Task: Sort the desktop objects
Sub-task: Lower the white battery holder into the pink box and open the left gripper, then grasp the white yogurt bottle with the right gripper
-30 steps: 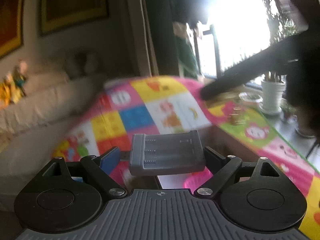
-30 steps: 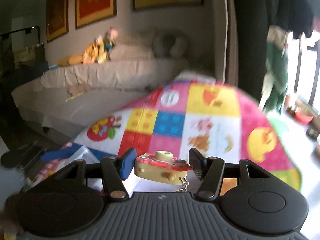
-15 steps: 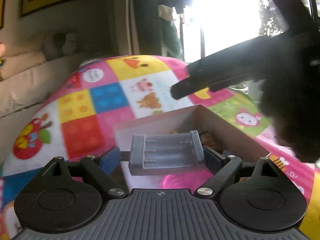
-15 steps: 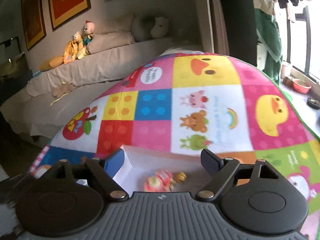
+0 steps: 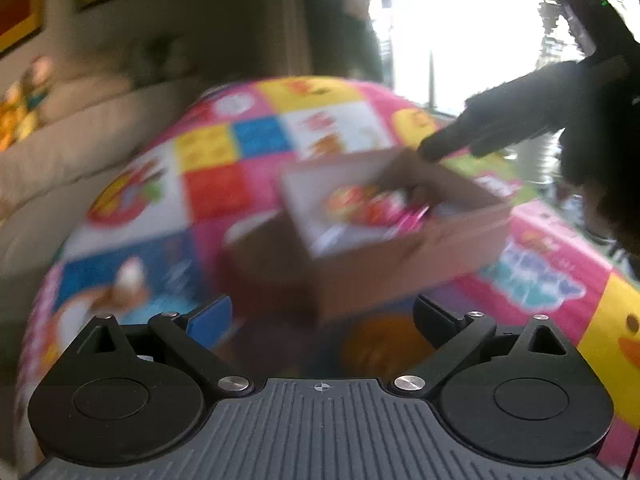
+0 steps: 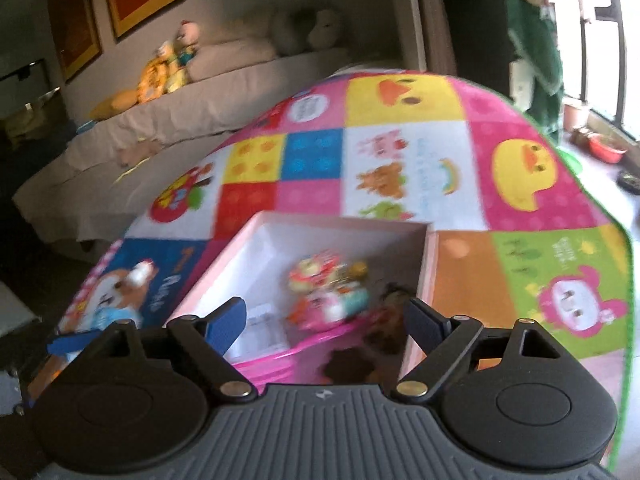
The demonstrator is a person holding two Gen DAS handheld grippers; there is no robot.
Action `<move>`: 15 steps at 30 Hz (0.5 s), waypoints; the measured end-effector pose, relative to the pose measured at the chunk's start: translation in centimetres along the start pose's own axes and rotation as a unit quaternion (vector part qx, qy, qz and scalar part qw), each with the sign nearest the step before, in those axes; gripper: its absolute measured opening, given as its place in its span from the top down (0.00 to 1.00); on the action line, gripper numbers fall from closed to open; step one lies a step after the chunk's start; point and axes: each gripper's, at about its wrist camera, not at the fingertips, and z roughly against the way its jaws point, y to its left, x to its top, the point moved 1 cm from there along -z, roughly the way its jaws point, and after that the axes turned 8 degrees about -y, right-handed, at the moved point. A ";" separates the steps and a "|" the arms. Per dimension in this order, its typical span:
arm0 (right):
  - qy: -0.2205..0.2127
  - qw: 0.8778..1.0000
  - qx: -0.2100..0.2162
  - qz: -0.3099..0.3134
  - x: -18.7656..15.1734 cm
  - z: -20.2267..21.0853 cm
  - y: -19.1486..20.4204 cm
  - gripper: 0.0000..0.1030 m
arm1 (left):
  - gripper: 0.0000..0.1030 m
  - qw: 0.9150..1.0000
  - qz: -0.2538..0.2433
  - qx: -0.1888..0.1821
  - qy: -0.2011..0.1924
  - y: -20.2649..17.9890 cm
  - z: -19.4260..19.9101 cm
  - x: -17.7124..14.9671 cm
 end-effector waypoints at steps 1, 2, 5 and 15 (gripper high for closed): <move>0.001 1.000 0.009 0.005 0.0 -0.1 1.1 0.16 | 0.02 1.000 0.010 0.016 0.008 0.8 0.7 -0.8; 0.002 1.000 0.020 0.013 -0.1 -0.1 2.3 0.16 | 0.02 0.999 0.019 0.031 0.014 1.6 1.4 -1.5; 0.001 0.997 0.053 0.053 -0.4 -0.4 6.5 0.16 | 0.02 0.996 0.051 0.069 0.029 4.3 3.2 -3.4; 0.077 0.986 0.129 0.071 0.8 -8.3 18.4 0.19 | 0.01 0.988 0.108 0.111 0.024 8.1 5.0 -6.7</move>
